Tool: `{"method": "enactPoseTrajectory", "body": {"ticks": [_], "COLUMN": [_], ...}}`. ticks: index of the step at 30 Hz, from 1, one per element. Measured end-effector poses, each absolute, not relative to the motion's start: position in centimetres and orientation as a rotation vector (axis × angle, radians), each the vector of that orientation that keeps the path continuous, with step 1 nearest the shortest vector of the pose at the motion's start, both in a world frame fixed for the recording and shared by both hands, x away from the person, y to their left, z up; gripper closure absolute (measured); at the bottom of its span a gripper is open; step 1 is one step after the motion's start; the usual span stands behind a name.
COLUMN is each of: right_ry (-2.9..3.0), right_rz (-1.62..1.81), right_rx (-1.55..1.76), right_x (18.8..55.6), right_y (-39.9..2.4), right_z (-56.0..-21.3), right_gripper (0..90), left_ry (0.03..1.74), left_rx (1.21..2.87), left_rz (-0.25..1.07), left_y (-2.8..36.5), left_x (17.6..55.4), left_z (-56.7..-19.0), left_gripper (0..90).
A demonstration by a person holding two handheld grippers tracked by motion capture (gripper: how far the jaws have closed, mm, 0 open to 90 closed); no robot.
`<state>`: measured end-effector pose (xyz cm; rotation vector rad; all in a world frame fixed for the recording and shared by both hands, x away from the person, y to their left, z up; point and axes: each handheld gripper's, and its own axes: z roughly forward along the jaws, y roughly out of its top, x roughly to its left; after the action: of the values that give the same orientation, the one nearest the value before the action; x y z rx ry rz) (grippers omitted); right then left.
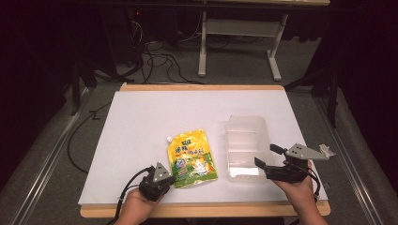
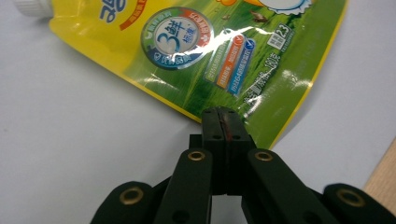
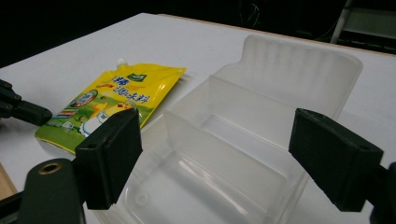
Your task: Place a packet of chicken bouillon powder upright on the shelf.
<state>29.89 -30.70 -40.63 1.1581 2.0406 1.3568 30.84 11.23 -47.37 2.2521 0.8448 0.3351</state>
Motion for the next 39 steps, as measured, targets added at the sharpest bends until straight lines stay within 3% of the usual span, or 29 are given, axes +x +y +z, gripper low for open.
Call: {"method": "enactPoseTrajectory", "body": {"ticks": [10,16,24,39], "right_ry": [2.048,2.055,2.059,2.064], "right_rz": [1.360,1.353,1.347,1.335], "right_rx": [1.139,1.134,1.113,1.119], "right_x": [29.7,29.9,30.0,29.8], "right_y": [-30.7,-30.6,-30.2,-29.9], "right_z": [-40.6,-40.7,-40.7,-40.7], "right_gripper": [19.3,18.1,14.3,9.9], "left_ry": [0.972,1.027,1.096,1.117], "left_rx": [2.134,2.047,1.954,1.889], "left_rz": [0.305,0.305,0.373,0.363], "left_y": [12.8,13.8,13.8,12.4], "left_x": [32.0,32.5,35.0,39.3], "left_z": [-47.2,-46.9,-46.1,-45.3], "left_gripper": [89.0,80.5,59.3,38.1]}}
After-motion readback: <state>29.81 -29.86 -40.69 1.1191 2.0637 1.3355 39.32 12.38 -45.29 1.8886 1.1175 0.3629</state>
